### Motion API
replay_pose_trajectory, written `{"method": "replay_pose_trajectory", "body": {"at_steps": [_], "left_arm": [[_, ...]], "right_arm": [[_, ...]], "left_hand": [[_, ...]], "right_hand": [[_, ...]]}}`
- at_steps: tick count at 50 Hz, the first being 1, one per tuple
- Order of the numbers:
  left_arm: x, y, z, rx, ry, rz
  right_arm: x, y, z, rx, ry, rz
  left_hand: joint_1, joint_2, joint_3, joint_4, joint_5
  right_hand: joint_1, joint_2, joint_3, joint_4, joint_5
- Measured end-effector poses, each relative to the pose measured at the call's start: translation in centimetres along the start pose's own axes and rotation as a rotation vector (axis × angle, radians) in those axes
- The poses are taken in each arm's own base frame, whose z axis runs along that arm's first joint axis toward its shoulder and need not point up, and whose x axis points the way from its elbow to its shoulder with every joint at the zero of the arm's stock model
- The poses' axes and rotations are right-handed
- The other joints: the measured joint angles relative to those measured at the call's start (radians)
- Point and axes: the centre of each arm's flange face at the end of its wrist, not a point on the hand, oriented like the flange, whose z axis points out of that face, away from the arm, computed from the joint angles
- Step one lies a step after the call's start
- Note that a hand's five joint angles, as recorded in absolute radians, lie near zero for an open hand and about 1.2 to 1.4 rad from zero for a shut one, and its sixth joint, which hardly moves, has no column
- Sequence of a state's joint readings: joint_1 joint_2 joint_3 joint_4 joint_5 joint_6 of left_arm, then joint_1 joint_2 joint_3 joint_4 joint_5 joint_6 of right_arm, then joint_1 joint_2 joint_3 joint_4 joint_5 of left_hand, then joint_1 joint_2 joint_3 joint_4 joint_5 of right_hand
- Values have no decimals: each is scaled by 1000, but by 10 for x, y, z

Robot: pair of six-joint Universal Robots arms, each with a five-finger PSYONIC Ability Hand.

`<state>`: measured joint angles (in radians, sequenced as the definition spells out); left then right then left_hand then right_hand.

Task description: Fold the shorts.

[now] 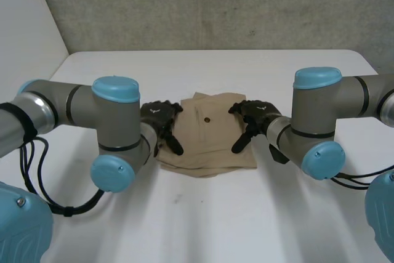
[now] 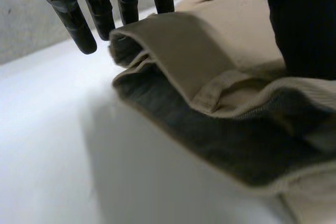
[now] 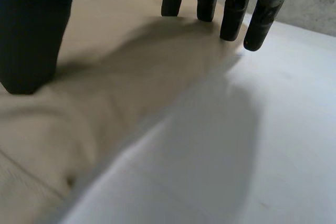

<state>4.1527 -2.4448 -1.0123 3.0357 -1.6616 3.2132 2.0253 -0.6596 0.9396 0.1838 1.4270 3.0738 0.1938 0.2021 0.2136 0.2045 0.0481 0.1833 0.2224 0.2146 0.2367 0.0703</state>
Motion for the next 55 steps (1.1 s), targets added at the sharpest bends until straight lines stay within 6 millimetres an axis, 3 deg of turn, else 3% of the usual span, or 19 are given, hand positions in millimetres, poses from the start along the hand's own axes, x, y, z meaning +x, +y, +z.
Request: {"method": "replay_pose_trajectory", "body": {"at_steps": [8,13,15,17,18,22,24,29,33,38,55], "left_arm": [[2,6,-8,-55,-5,65],[9,-7,-18,-23,13,77],[10,-27,-29,28,16,74],[9,-38,-35,58,13,69],[7,-52,-43,93,7,63],[-4,-83,-62,175,-18,45],[-22,-111,-83,249,-59,22],[-65,-148,-118,348,-158,-43],[-90,-159,-139,364,-210,-113],[-103,-160,-153,337,-232,-175],[-96,-156,-163,314,-212,-190]], "right_arm": [[1,-4,-5,-5,33,-110],[-2,-22,-16,40,32,-134],[-4,-43,-30,98,36,-144],[-4,-50,-34,118,39,-146],[-5,-69,-48,180,52,-152],[-3,-100,-72,297,96,-157],[2,-122,-92,388,155,-155],[15,-150,-140,523,309,-128],[28,-153,-161,517,382,-112],[43,-151,-173,455,425,-104],[47,-149,-177,411,421,-102]], "left_hand": [[-16,0,0,0,0],[-18,0,0,0,0],[-18,0,0,0,-1],[-18,0,0,0,0],[-18,0,0,0,0],[-18,0,0,0,0],[-18,0,0,0,0],[-18,0,0,0,0],[-18,0,0,0,0],[-18,0,0,0,0],[-18,0,0,0,0]], "right_hand": [[-11,0,0,0,0],[-11,0,0,0,-4],[-11,0,0,0,-4],[-11,0,0,0,-4],[-11,0,0,0,-4],[-11,0,0,0,-4],[-11,0,0,0,-4],[-11,0,0,0,-4],[-11,0,0,0,-4],[-11,0,0,0,-4],[-11,0,0,0,-4]]}}
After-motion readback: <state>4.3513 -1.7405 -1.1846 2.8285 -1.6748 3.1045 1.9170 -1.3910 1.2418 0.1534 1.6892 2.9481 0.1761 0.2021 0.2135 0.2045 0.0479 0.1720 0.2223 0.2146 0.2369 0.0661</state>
